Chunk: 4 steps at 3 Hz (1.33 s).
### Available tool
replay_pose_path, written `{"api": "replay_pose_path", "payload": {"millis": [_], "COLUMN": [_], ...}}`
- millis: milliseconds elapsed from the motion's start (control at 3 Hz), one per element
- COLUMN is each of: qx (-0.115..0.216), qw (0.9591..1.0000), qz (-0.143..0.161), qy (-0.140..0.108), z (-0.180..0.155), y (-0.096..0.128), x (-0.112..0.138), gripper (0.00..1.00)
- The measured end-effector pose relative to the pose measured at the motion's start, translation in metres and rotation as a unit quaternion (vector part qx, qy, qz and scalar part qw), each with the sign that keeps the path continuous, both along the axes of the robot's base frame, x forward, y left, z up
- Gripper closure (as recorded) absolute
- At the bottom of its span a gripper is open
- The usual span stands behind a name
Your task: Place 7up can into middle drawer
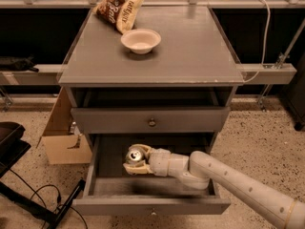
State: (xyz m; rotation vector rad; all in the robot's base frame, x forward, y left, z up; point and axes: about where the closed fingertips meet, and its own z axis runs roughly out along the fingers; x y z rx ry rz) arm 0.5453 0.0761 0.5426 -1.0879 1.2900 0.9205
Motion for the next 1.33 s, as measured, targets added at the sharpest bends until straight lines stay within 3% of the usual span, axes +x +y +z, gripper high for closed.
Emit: {"api": "replay_pose_path", "payload": {"millis": [333,667,1000,1333], "qx": [-0.032,-0.058,-0.071,-0.072], "qw": [0.999,0.9966,0.9938,0.9926], "qz": [0.028,0.058,0.079,0.084], "qy": [-0.012,-0.002,0.031,0.049], "z": [-0.031,-0.061,-0.09,-0.102], "y": [0.03,0.052,0.063,0.066], "x": [0.011,0.015,0.015,0.016], "gripper": [1.0,1.0,1.0,1.0]}}
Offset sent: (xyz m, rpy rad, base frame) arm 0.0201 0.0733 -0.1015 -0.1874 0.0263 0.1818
